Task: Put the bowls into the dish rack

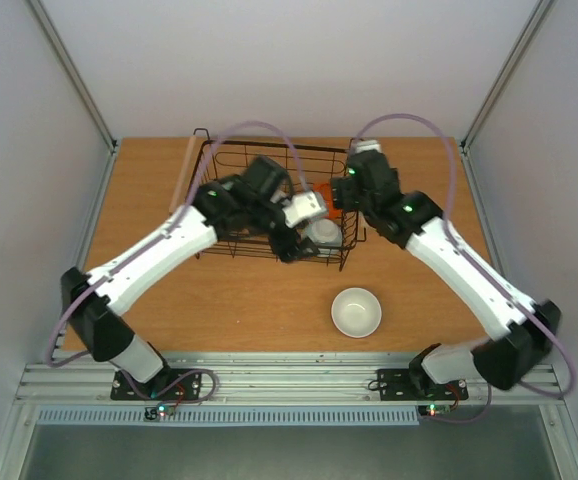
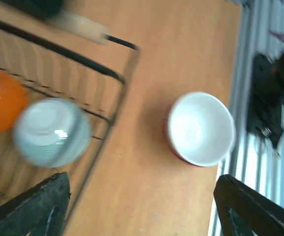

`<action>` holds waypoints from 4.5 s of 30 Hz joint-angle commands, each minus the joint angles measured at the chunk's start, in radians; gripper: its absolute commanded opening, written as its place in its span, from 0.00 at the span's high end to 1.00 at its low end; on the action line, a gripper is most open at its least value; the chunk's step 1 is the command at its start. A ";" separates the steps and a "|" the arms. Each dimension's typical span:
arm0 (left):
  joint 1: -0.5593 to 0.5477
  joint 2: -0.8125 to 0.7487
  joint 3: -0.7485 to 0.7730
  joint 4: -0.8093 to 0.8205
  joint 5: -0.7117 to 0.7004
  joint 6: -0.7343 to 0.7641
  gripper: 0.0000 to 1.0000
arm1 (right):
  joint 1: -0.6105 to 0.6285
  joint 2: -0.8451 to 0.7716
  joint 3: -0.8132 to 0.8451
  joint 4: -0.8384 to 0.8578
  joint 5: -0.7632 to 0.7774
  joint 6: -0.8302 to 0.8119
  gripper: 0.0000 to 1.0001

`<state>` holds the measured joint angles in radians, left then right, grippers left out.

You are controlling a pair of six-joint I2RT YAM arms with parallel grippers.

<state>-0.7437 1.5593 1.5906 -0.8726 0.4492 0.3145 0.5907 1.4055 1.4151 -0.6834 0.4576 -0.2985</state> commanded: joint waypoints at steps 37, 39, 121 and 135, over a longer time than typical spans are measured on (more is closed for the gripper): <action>-0.404 0.437 0.029 0.090 -0.445 0.012 0.48 | -0.032 -0.796 -0.412 0.240 0.136 0.040 0.02; -0.404 0.446 0.039 0.086 -0.458 0.006 0.50 | -0.031 -0.850 -0.442 0.271 0.161 0.039 0.02; 0.319 -0.019 0.055 0.077 0.470 -0.150 1.00 | -0.034 -0.483 -0.500 0.601 -0.985 0.377 0.02; 0.357 -0.073 0.025 0.110 0.506 -0.169 1.00 | -0.034 -0.436 -0.509 0.648 -1.028 0.405 0.02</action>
<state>-0.3870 1.5223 1.6131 -0.8474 0.8780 0.1642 0.5598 0.9543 0.9115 -0.0875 -0.5346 0.0780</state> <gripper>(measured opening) 0.024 0.985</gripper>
